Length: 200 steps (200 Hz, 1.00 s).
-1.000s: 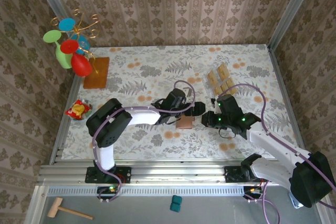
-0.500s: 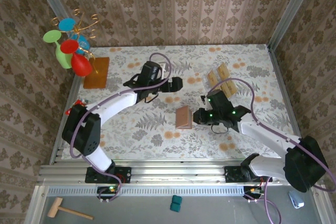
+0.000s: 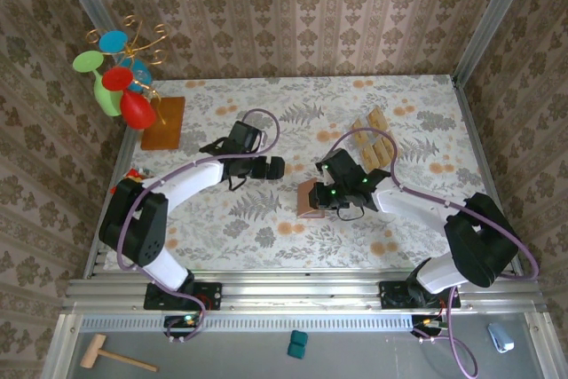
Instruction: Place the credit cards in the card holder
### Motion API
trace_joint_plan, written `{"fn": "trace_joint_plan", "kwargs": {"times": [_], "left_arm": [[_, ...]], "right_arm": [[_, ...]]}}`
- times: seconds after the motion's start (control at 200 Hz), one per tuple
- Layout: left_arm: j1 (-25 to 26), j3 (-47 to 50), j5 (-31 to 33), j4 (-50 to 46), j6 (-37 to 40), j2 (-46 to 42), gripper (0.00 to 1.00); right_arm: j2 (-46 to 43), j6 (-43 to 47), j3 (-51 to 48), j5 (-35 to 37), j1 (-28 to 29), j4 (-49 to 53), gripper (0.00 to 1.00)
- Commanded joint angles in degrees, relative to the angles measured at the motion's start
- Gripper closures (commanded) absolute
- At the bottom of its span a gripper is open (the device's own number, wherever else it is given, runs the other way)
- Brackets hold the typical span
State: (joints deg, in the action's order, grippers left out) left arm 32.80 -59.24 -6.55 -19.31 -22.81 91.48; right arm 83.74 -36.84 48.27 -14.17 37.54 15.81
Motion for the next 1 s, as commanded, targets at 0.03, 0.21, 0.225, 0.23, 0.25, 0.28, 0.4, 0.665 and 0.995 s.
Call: {"fn": "trace_joint_plan", "kwargs": {"times": [0.03,0.21,0.225,0.23,0.25,0.28,0.4,0.665,0.995], "left_arm": [[0.2,0.1,0.1,-1.7,3.7,-1.9,0.00],[2.3,-1.5,0.0,-2.0,6.2,0.2,0.00],[2.5,-1.7,0.0,-2.0,6.4,0.5,0.00],[2.5,-1.8,0.0,-2.0,6.4,0.6,0.00],[3.0,-2.0,-0.1,-2.1,6.8,1.0,0.00],[3.5,-2.6,-0.3,-2.1,7.3,1.6,0.00],[5.8,-5.1,-0.4,-2.8,9.1,4.7,0.00],[8.8,-10.1,2.5,-4.6,11.7,10.4,0.00],[11.0,-13.0,3.6,-5.4,12.4,15.3,0.00]], "right_arm": [[1.4,1.3,-1.4,3.7,-0.6,0.1,0.92],[4.1,1.2,-2.7,3.4,-1.2,-2.9,0.94],[4.4,1.2,-2.7,3.4,-1.3,-3.1,0.94],[4.4,1.2,-2.8,3.4,-1.3,-3.2,0.94],[4.8,1.2,-2.8,3.4,-1.3,-3.4,0.95],[5.3,1.2,-3.0,3.4,-1.4,-4.0,0.95],[6.6,1.4,-3.5,3.0,-1.8,-5.9,0.96],[7.5,1.2,-4.5,2.5,-2.2,-7.2,0.96],[8.0,0.9,-5.5,2.0,-2.5,-8.5,0.97]]}}
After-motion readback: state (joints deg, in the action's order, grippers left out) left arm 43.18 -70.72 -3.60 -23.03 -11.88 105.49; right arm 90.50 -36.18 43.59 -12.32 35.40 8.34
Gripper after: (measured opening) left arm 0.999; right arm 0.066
